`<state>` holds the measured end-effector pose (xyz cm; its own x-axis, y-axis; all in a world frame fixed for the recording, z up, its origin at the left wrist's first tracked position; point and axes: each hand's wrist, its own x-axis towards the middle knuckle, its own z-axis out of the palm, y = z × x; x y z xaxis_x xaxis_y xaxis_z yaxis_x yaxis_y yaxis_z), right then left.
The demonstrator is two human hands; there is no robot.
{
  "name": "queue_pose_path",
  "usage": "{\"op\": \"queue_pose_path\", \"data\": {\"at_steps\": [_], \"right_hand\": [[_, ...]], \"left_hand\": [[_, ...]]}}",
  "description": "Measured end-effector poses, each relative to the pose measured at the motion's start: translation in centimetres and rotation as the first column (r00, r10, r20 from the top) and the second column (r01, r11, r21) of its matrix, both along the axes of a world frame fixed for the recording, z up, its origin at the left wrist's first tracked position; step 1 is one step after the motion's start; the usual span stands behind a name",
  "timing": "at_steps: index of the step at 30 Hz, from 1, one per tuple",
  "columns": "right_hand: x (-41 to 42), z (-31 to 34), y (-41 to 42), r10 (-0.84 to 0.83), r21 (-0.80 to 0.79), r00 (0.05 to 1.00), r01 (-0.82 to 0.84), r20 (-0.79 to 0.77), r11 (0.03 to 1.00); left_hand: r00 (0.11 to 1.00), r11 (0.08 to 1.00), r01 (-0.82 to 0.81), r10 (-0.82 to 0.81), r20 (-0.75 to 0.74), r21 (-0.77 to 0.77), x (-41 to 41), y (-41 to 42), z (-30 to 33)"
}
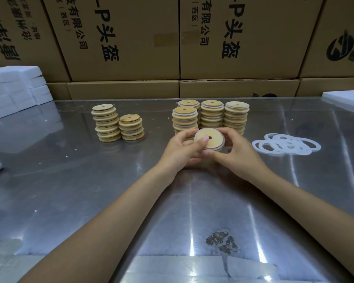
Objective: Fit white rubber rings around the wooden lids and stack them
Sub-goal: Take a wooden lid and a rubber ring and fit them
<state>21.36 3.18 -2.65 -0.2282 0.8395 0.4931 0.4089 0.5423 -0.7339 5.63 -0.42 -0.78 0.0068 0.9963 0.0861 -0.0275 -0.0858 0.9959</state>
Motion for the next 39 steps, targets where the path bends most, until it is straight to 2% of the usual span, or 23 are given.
{"op": "queue_pose_path", "data": {"at_steps": [3, 6, 10, 18, 28, 39], "right_hand": [[0.7, 0.0, 0.7, -0.125, -0.028, 0.992, 0.124, -0.036, 0.992], [1.5, -0.1, 1.5, -0.245, -0.047, 0.968, 0.247, 0.051, 0.968], [1.6, -0.4, 2.4, -0.302, -0.092, 0.944, 0.315, 0.130, 0.945], [1.1, -0.3, 3.4, -0.289, -0.031, 0.884, 0.322, 0.367, 0.946], [0.4, -0.1, 3.9, -0.354, -0.013, 0.877, 0.378, 0.324, 0.926], [-0.2, 0.0, 3.8, -0.354, 0.055, 0.821, 0.370, 0.449, 0.927]], "left_hand": [[0.999, 0.999, -0.029, 0.029, -0.027, -0.013, 0.2, 0.3, 0.0], [0.994, 0.998, -0.056, 0.055, -0.099, -0.005, 0.5, 0.6, -0.3], [0.972, 0.995, -0.078, 0.089, -0.216, 0.058, 1.0, 0.7, -0.8], [0.948, 0.988, -0.087, 0.121, -0.293, 0.124, 0.9, 1.0, -1.2], [0.922, 0.981, -0.089, 0.147, -0.359, 0.175, 0.9, 1.1, -1.5], [0.901, 0.977, -0.078, 0.154, -0.405, 0.198, 0.9, 0.9, -1.4]]}}
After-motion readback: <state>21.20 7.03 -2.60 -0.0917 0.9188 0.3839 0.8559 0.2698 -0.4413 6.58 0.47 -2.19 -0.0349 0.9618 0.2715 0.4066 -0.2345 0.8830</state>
